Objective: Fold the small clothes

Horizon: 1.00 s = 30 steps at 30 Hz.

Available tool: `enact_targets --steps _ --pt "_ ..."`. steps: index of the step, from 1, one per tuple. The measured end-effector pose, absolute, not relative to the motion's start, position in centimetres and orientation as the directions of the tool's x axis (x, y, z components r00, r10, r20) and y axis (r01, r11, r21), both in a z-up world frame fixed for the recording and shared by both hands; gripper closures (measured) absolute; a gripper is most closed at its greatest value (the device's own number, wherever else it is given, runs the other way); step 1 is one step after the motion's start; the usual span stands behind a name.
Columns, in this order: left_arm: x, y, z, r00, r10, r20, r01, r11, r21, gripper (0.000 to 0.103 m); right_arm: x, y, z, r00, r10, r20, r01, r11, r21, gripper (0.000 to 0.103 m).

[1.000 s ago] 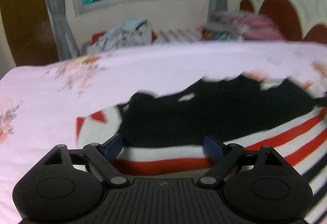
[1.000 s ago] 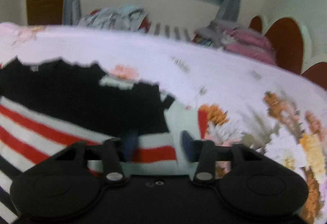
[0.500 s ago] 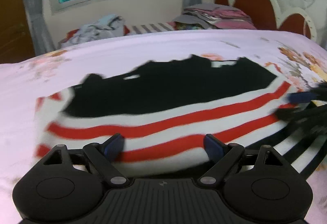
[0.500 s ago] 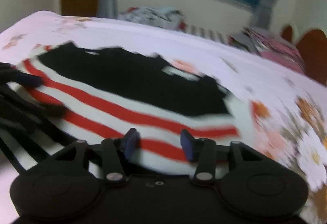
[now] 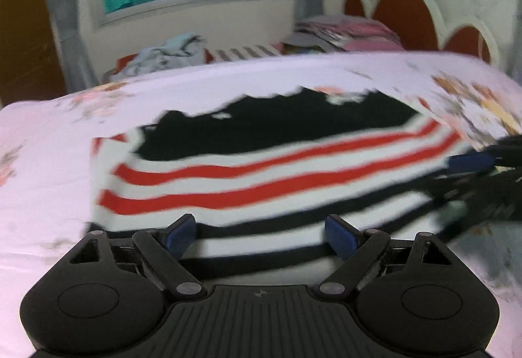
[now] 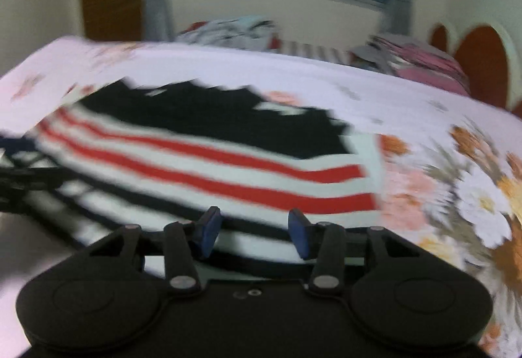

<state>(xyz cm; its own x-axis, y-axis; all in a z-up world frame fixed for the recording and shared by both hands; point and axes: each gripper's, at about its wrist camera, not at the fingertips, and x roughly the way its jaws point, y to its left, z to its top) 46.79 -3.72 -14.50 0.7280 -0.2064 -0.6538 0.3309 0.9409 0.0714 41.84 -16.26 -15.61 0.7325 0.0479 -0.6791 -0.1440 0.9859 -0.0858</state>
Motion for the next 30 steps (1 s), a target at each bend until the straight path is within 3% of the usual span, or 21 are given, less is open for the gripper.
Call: enact_targets --steps 5,13,15,19,23,30 --pt "46.0 -4.1 -16.4 0.698 -0.165 -0.697 0.303 0.95 0.079 0.017 40.3 -14.6 -17.1 0.708 -0.014 -0.706 -0.172 0.966 -0.191 0.058" --pt "44.7 -0.5 -16.1 0.704 -0.141 -0.696 0.253 0.966 0.06 0.017 38.0 -17.4 -16.2 0.694 -0.005 -0.72 -0.109 0.988 -0.112 0.059" --pt "44.9 0.5 -15.8 0.714 -0.115 -0.691 0.227 0.971 0.073 0.017 38.2 -18.9 -15.2 0.712 -0.047 -0.7 -0.032 0.994 -0.1 0.061" --pt "45.2 3.5 -16.2 0.713 -0.081 -0.696 0.163 0.985 0.053 0.017 38.5 -22.4 -16.1 0.647 -0.133 -0.751 0.038 0.989 -0.142 0.076" --pt "44.8 4.4 -16.8 0.719 -0.074 -0.691 0.144 0.989 0.044 0.017 37.1 -21.8 -16.8 0.667 -0.144 -0.731 -0.029 0.975 -0.219 0.076" --pt "45.0 4.0 -17.1 0.724 -0.053 -0.688 0.12 0.991 0.05 0.017 37.0 -21.9 -17.1 0.684 -0.149 -0.714 -0.007 0.977 -0.211 0.076"
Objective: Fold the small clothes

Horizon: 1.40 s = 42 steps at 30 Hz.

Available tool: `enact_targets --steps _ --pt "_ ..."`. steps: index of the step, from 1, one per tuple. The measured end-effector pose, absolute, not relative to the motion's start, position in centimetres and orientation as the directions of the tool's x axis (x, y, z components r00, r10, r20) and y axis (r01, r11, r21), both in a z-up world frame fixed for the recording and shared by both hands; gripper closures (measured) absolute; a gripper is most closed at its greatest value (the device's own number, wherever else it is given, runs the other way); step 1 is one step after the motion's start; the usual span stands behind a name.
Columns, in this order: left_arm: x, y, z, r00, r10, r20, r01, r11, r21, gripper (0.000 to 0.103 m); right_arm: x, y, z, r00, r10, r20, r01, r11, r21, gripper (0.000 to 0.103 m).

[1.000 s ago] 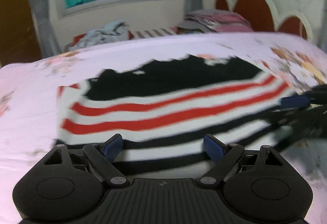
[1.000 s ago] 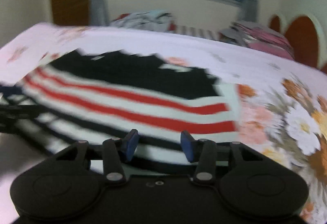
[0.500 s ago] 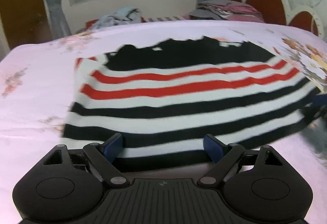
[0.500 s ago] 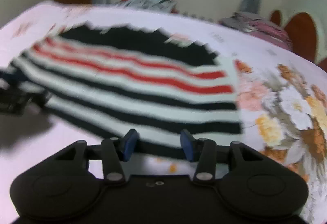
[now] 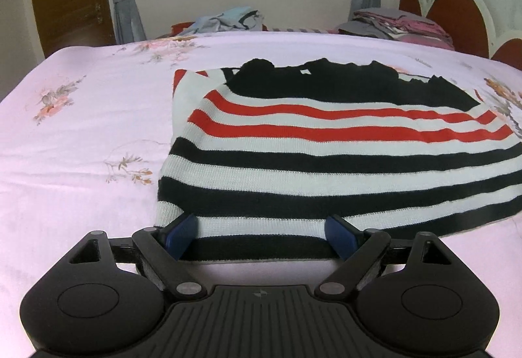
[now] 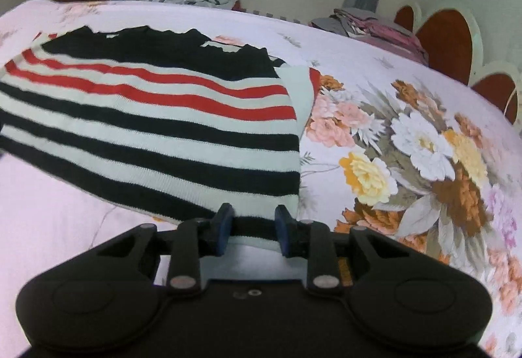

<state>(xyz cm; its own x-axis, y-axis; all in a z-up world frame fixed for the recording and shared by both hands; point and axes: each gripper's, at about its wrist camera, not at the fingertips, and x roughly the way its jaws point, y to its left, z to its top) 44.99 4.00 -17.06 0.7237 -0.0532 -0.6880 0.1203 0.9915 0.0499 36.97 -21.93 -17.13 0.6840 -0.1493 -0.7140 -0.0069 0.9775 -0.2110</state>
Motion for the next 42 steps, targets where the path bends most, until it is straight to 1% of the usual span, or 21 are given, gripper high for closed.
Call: enact_targets --steps 6,12,15,18,21,23,25,27,29,31,34,35,36,37,38,39,40,42 --pt "44.7 4.1 -17.0 0.725 -0.053 -0.687 0.119 0.992 0.049 0.017 37.0 -21.9 -16.9 0.676 -0.142 -0.723 -0.001 0.981 -0.194 0.076" --pt "44.7 4.3 -16.8 0.717 -0.059 -0.694 0.122 0.992 0.042 0.017 37.2 -21.7 -16.5 0.66 -0.143 -0.737 -0.022 0.978 -0.21 0.076" --pt "44.5 4.4 -16.4 0.721 -0.049 -0.691 0.109 0.993 0.043 0.017 36.8 -21.6 -15.7 0.68 -0.159 -0.716 0.004 0.977 -0.213 0.076" --pt "44.4 4.6 -16.5 0.711 -0.046 -0.701 0.106 0.994 0.042 0.017 36.6 -22.2 -16.9 0.669 -0.179 -0.722 0.013 0.973 -0.229 0.076" --pt "44.6 4.8 -16.8 0.706 -0.052 -0.706 0.099 0.995 0.026 0.017 36.5 -22.2 -16.9 0.67 -0.176 -0.722 0.008 0.973 -0.23 0.074" --pt "44.6 4.8 -17.0 0.705 -0.055 -0.707 0.099 0.995 0.021 0.017 36.7 -22.7 -16.8 0.664 -0.16 -0.73 0.015 0.98 -0.2 0.07" --pt "44.6 5.0 -16.9 0.705 -0.062 -0.706 0.098 0.995 0.01 0.017 36.7 -23.3 -16.8 0.664 -0.141 -0.735 0.019 0.985 -0.171 0.071" --pt "44.4 5.1 -16.6 0.702 -0.07 -0.709 0.1 0.995 0.001 0.017 36.6 -23.6 -16.4 0.66 -0.128 -0.74 0.023 0.988 -0.15 0.068" --pt "43.8 5.2 -15.9 0.702 -0.065 -0.709 0.092 0.996 -0.001 0.017 35.6 -24.1 -15.3 0.683 -0.106 -0.723 0.048 0.994 -0.1 0.065" --pt "42.7 5.3 -15.1 0.713 -0.052 -0.699 0.067 0.998 -0.005 0.016 34.3 -24.5 -14.4 0.715 -0.075 -0.695 0.053 0.997 -0.053 0.063" --pt "41.5 5.3 -14.9 0.706 -0.093 -0.702 0.056 0.996 -0.077 0.017 33.1 -24.6 -14.1 0.728 -0.035 -0.684 0.052 0.999 0.005 0.068" --pt "41.2 5.2 -15.0 0.703 -0.1 -0.704 0.048 0.994 -0.093 0.017 32.9 -24.5 -14.0 0.734 -0.028 -0.679 0.052 0.999 0.015 0.077" --pt "41.0 5.3 -15.1 0.699 -0.116 -0.705 0.029 0.991 -0.134 0.017 32.7 -24.3 -14.0 0.736 -0.014 -0.677 0.048 0.998 0.031 0.082" --pt "41.0 5.5 -15.3 0.696 -0.129 -0.706 0.007 0.985 -0.173 0.021 32.6 -24.1 -13.9 0.736 0.003 -0.677 0.042 0.998 0.05 0.092" --pt "41.1 5.9 -15.6 0.69 -0.14 -0.71 -0.023 0.976 -0.215 0.042 32.6 -23.9 -13.8 0.737 0.018 -0.676 0.036 0.997 0.066 0.095" --pt "41.3 6.3 -16.0 0.679 -0.152 -0.719 -0.05 0.966 -0.252 0.049 32.6 -23.7 -13.8 0.736 0.031 -0.676 0.028 0.997 0.077 0.095" --pt "41.6 7.1 -16.5 0.671 -0.17 -0.722 -0.096 0.945 -0.312 0.054 32.8 -23.4 -13.7 0.735 0.038 -0.676 0.021 0.997 0.079 0.095" --pt "41.8 8.4 -17.3 0.677 -0.191 -0.711 -0.162 0.903 -0.397 0.055 33.1 -22.7 -13.7 0.737 0.046 -0.674 0.007 0.997 0.075 0.095"
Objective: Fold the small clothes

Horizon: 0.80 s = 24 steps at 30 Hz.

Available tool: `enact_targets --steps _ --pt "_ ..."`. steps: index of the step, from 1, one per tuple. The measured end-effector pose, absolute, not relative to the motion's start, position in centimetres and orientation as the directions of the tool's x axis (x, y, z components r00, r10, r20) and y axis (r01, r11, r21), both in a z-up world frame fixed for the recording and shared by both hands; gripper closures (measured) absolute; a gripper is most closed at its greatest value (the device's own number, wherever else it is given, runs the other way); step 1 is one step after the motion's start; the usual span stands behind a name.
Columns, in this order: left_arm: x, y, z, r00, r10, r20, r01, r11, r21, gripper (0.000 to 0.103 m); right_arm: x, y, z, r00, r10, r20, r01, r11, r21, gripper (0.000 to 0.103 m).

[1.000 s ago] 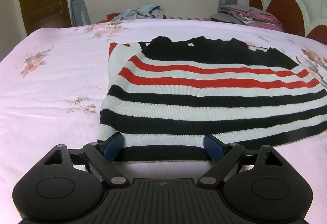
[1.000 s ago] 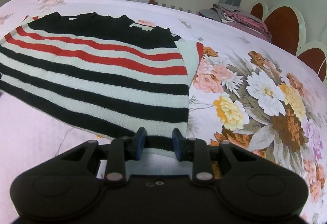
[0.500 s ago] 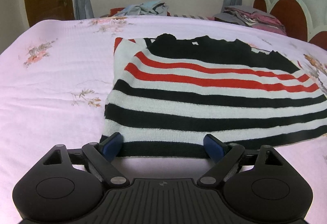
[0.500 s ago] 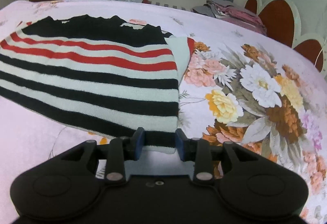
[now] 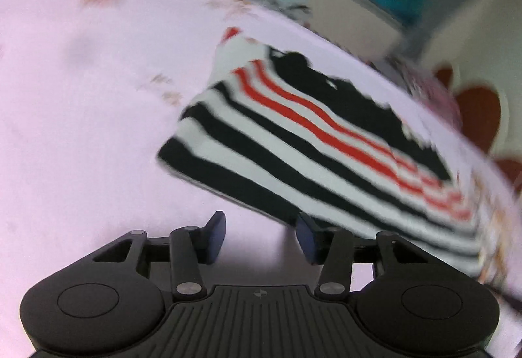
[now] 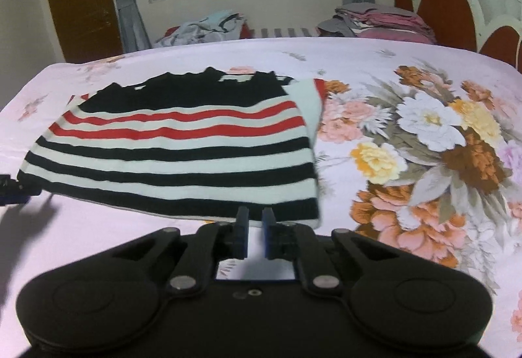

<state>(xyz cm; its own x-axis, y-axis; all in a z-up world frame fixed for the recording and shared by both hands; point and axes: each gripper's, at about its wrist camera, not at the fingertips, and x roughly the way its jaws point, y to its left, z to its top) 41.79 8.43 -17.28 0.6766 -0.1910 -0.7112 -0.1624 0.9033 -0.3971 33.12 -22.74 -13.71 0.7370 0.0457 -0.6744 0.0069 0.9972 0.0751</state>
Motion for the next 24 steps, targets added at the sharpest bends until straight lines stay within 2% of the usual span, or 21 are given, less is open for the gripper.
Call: enact_targets --steps 10,24 --pt "43.7 10.0 -18.4 0.704 -0.202 -0.681 -0.272 0.808 -0.522 0.055 37.6 -20.7 -12.7 0.738 0.085 -0.67 -0.031 0.995 0.092 0.095" --pt "46.9 11.3 -19.6 0.761 -0.219 -0.611 -0.299 0.717 -0.63 0.054 46.5 -15.1 -13.3 0.696 0.19 -0.693 -0.087 0.98 0.181 0.094"
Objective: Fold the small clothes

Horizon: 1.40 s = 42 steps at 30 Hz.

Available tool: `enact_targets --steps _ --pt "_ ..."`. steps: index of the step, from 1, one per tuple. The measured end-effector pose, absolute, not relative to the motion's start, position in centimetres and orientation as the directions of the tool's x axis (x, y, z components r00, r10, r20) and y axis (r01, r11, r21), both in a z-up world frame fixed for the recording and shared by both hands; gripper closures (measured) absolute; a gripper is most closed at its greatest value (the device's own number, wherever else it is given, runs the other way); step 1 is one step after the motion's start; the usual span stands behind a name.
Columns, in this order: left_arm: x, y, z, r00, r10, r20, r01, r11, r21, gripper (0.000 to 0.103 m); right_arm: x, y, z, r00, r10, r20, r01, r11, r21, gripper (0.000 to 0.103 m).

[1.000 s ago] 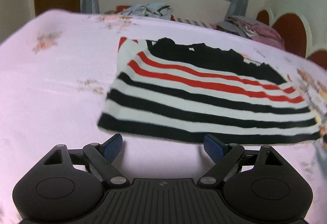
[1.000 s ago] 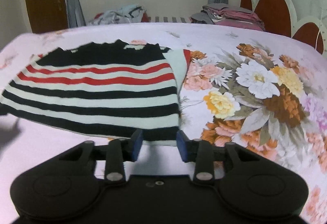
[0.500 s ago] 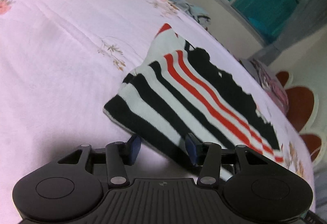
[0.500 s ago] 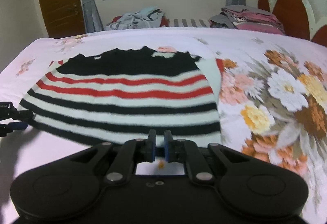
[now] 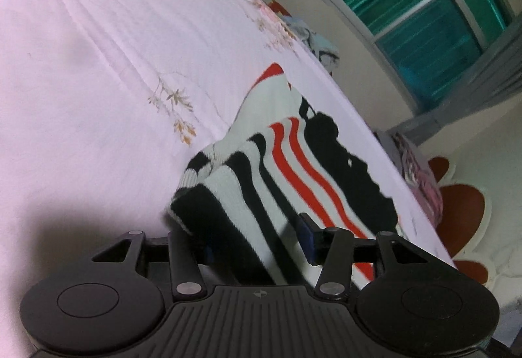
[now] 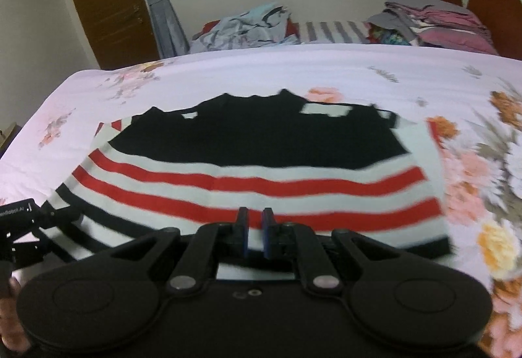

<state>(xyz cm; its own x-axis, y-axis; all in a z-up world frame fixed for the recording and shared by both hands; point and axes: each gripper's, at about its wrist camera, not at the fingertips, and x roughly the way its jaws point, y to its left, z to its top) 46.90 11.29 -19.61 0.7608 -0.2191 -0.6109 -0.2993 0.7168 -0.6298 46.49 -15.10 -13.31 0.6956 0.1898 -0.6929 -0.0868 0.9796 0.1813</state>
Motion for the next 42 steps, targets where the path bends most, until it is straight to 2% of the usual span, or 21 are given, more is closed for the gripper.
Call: enact_targets --steps 7,9,10,11,14,19,23,25,28,32,36,39,41,42 --pt "47.9 11.7 -19.7 0.771 -0.222 -0.597 -0.295 0.707 -0.643 0.054 48.9 -12.6 -14.0 0.672 0.221 -0.707 -0.135 0.975 0.176 0.095" --pt "48.1 11.7 -19.7 0.772 -0.212 -0.599 -0.298 0.712 -0.636 0.065 49.3 -12.0 -14.5 0.661 0.22 -0.717 -0.151 0.976 0.159 0.095" --pt "48.2 11.6 -19.7 0.767 -0.196 -0.611 -0.305 0.726 -0.616 0.08 49.5 -11.7 -15.1 0.644 0.203 -0.738 -0.152 0.979 0.136 0.096" --pt "48.2 11.8 -20.1 0.766 -0.197 -0.612 -0.308 0.722 -0.619 0.081 49.8 -11.4 -15.8 0.636 0.184 -0.75 -0.157 0.982 0.108 0.1" --pt "48.3 12.3 -20.6 0.773 -0.216 -0.596 -0.312 0.69 -0.653 0.084 50.1 -10.8 -16.0 0.647 0.166 -0.744 -0.173 0.983 0.07 0.1" --pt "48.1 10.8 -17.7 0.785 -0.189 -0.59 -0.258 0.766 -0.589 0.088 50.0 -11.2 -16.1 0.648 0.181 -0.74 -0.182 0.98 0.08 0.1" --pt "48.0 8.1 -14.3 0.798 -0.184 -0.574 -0.182 0.835 -0.519 0.089 50.1 -12.9 -15.4 0.64 0.245 -0.728 -0.185 0.969 0.164 0.1" --pt "48.2 5.9 -12.3 0.799 -0.205 -0.565 -0.114 0.872 -0.477 0.089 49.2 -15.2 -14.4 0.678 0.274 -0.682 -0.155 0.96 0.231 0.095" --pt "48.2 1.4 -9.4 0.795 -0.215 -0.568 -0.01 0.93 -0.367 0.089 47.5 -19.7 -13.1 0.723 0.27 -0.635 -0.093 0.95 0.298 0.094" --pt "48.4 -5.9 -6.5 0.781 -0.283 -0.557 0.135 0.947 -0.292 0.091 44.7 -26.9 -11.2 0.778 0.239 -0.581 -0.018 0.933 0.359 0.093" --pt "48.9 -13.5 -6.6 0.705 -0.348 -0.618 0.259 0.938 -0.232 0.092 42.1 -33.0 -10.0 0.81 0.204 -0.55 0.041 0.916 0.4 0.092" --pt "50.1 -18.4 -10.7 0.574 -0.358 -0.737 0.31 0.928 -0.209 0.092 40.8 -36.6 -10.4 0.802 0.218 -0.556 0.085 0.88 0.467 0.089" --pt "50.5 -20.0 -13.0 0.52 -0.31 -0.796 0.309 0.937 -0.163 0.091 40.2 -37.9 -10.8 0.797 0.236 -0.557 0.097 0.859 0.503 0.082" --pt "50.2 -20.2 -12.8 0.53 -0.307 -0.79 0.307 0.938 -0.159 0.09 39.7 -38.4 -10.9 0.794 0.247 -0.556 0.097 0.851 0.517 0.079"
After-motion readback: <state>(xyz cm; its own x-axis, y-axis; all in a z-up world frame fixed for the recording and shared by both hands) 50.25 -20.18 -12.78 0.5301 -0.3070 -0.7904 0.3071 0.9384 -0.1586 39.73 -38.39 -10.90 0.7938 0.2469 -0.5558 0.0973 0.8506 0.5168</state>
